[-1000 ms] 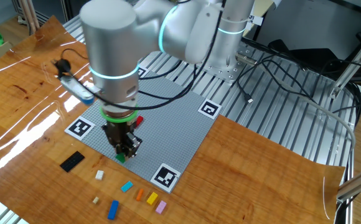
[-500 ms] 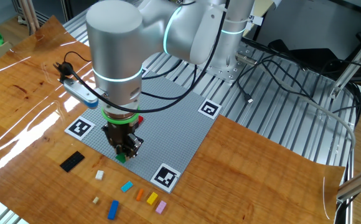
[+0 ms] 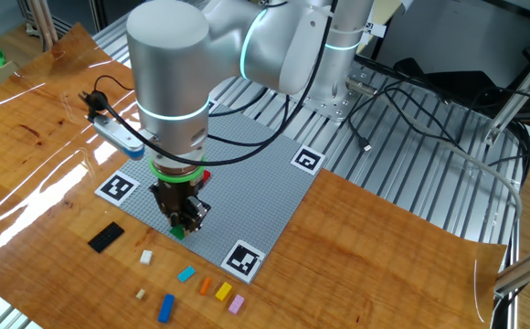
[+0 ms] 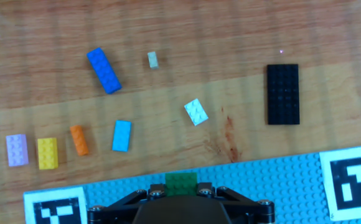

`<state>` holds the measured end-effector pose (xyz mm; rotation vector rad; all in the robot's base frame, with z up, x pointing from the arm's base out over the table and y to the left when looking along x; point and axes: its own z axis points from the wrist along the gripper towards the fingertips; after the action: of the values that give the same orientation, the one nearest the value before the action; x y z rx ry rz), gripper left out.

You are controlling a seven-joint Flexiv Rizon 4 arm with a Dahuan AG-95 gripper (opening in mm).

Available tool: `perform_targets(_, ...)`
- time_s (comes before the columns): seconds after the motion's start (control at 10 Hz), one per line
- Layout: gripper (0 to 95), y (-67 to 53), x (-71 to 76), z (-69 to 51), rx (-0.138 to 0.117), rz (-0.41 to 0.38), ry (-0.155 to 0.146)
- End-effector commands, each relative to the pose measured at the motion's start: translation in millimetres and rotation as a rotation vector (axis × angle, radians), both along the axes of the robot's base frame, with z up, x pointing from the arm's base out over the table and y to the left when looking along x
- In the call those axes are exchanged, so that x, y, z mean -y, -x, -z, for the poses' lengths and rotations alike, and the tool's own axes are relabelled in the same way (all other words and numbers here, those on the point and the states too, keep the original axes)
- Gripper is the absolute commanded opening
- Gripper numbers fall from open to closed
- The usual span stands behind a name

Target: Stack small Lego blocks randomly, one at a time

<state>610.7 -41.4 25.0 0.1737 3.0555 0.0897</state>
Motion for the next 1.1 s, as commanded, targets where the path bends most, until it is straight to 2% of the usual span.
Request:
perform_targets(0.1, 0.0, -0.4, 0.6, 0.9, -0.016, 0.0, 0.003)
perform_targets(0.6, 0.0, -0.4, 0.6, 0.9, -0.034, -0.017, 0.007)
perform_targets(0.7, 0.0, -0.4, 0.6, 0.9, -0.049, -0.034, 0.026)
perform_targets(0.9, 0.0, 0.7, 1.3, 1.0, -0.042, -0.042, 0.026)
perform_targets(1.0, 0.0, 3.7, 3.1, 1.1, -0.04, -0.044, 0.026)
perform_targets(1.1, 0.0, 17.6, 14.5, -1.0, -0.042, -0.063, 0.026)
